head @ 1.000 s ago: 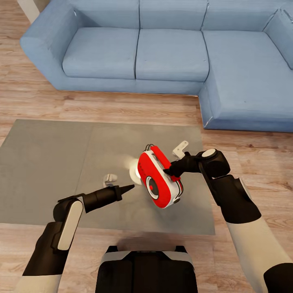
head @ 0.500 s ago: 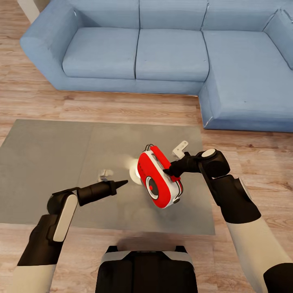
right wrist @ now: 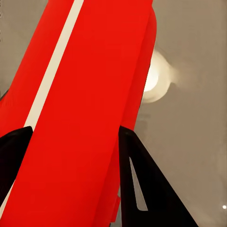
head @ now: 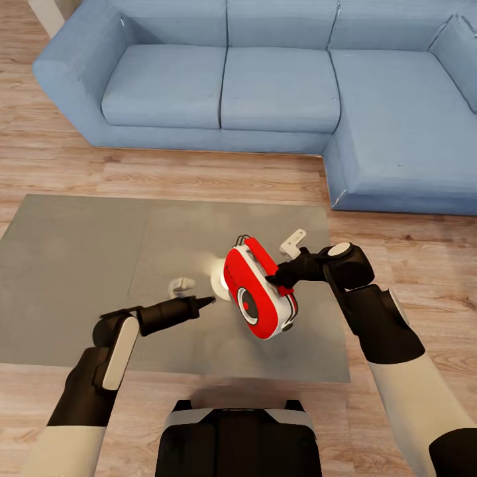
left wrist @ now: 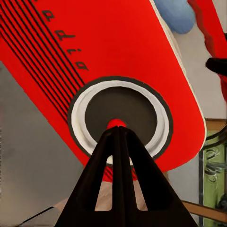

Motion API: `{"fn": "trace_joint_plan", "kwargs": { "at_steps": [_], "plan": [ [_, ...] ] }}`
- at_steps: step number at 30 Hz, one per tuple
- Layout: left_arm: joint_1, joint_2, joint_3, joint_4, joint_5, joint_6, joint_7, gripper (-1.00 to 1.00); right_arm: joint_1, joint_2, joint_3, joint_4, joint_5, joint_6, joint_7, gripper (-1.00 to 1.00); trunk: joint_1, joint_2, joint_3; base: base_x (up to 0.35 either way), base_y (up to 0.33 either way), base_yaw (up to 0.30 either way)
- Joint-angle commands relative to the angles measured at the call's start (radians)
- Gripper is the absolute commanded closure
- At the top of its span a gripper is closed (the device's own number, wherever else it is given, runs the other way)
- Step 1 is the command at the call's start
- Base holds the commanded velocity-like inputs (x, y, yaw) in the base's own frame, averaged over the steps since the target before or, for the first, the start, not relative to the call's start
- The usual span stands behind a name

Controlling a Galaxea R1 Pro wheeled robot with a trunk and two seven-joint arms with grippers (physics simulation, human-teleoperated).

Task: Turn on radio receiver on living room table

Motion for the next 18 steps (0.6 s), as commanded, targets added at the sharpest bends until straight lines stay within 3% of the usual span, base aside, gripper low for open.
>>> {"fn": "trace_joint_plan", "kwargs": {
  "at_steps": [1, 6, 10, 18],
  "plan": [
    [0.000, -0.004, -0.001, 0.008, -0.004, -0.002, 0.005, 1.00, 0.000, 0.000, 0.000, 0.000, -0.006, 0.003, 0.001, 1.00, 0.000, 0.000, 0.000, 0.000, 0.000, 0.000],
    [0.000, -0.030, -0.006, 0.026, -0.023, -0.008, 0.012, 1.00, 0.000, -0.001, -0.001, 0.000, -0.005, 0.003, 0.001, 1.00, 0.000, 0.000, 0.000, 0.000, 0.000, 0.000],
    [0.000, -0.037, -0.006, 0.045, -0.027, -0.012, 0.013, 1.00, 0.000, -0.001, -0.001, 0.000, -0.005, 0.003, 0.001, 1.00, 0.000, 0.000, 0.000, 0.000, 0.000, 0.000],
    [-0.001, -0.039, -0.006, 0.117, -0.028, -0.104, 0.013, 1.00, 0.000, -0.002, -0.001, 0.000, -0.005, 0.003, 0.001, 1.00, 0.000, 0.000, 0.000, 0.000, 0.000, 0.000]
  ]
}}
